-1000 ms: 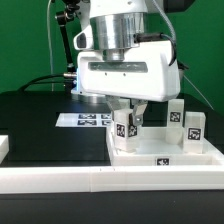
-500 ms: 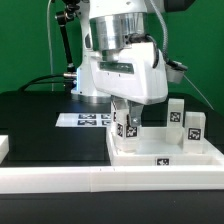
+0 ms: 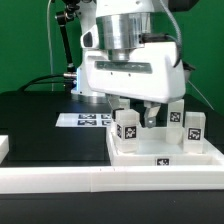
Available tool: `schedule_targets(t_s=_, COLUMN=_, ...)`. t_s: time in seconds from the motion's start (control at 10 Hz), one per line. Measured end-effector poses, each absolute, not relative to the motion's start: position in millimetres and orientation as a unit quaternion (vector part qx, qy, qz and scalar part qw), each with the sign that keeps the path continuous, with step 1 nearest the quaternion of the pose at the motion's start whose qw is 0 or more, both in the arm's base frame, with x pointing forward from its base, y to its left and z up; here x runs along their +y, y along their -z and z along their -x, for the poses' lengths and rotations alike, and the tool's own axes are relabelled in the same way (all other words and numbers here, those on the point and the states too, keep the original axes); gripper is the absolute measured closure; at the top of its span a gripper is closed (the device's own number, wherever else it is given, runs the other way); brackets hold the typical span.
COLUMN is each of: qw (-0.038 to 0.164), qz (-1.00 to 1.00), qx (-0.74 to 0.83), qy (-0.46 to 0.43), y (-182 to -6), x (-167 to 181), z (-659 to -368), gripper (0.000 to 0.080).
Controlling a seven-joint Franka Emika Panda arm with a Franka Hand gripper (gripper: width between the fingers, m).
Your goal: Assemble square table
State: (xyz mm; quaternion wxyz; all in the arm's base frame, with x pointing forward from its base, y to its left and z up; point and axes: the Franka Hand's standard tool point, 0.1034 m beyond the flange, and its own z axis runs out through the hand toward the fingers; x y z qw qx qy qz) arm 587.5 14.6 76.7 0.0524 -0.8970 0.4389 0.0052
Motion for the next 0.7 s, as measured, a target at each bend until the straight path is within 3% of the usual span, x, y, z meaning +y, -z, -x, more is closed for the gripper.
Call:
schedule_targets(t_s=0.5, qw=0.051, qz=0.959, qx=0.277, qy=0.003, y=-75.9, x=13.7, z=-587.1, gripper=0.015)
schedule_targets(t_s=0.6, qw=0.037, qz=0.978, qx=0.205, qy=0.007, y=-75.6, x=13.2, z=-586.8, gripper=0.015)
schedule_targets(t_s=0.7, qw=0.036, qz=0.986, qx=0.164, qy=0.009, y=-75.7, x=11.8, z=-587.0, gripper=0.015)
